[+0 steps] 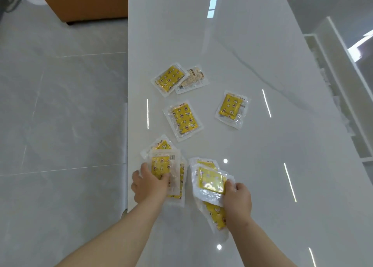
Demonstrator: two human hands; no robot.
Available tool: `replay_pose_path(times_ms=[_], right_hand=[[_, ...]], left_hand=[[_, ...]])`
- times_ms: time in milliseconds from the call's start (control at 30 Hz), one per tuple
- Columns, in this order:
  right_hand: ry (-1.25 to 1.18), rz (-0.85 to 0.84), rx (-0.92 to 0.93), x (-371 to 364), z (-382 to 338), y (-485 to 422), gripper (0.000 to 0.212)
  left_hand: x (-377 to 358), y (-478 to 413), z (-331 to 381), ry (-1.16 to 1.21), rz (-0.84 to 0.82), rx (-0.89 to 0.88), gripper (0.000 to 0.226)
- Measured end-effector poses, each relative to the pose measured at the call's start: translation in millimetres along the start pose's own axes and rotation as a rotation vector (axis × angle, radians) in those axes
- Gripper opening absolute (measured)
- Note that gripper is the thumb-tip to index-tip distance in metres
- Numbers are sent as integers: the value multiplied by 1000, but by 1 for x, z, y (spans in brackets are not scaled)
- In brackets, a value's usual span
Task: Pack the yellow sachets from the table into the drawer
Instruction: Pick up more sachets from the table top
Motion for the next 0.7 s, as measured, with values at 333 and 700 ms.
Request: replay_pose_path(times_ms=[333, 700], right_hand=[[40, -40, -84, -11, 43, 17, 18], [-141, -108, 213, 23, -44, 98, 20]], left_hand=[[9, 10, 13, -118, 217, -237, 28], [15, 127, 16, 782, -511, -179, 24]])
Point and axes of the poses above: each hand's wrist, its own y-axis away from the middle knuckle, its own x-axis out of the back of the hand, z = x × y, the point moved 10 cm from there along -y, towards the middle knuckle, and after that the axes turned 14 degrees about -y, right-handed, at the moved point
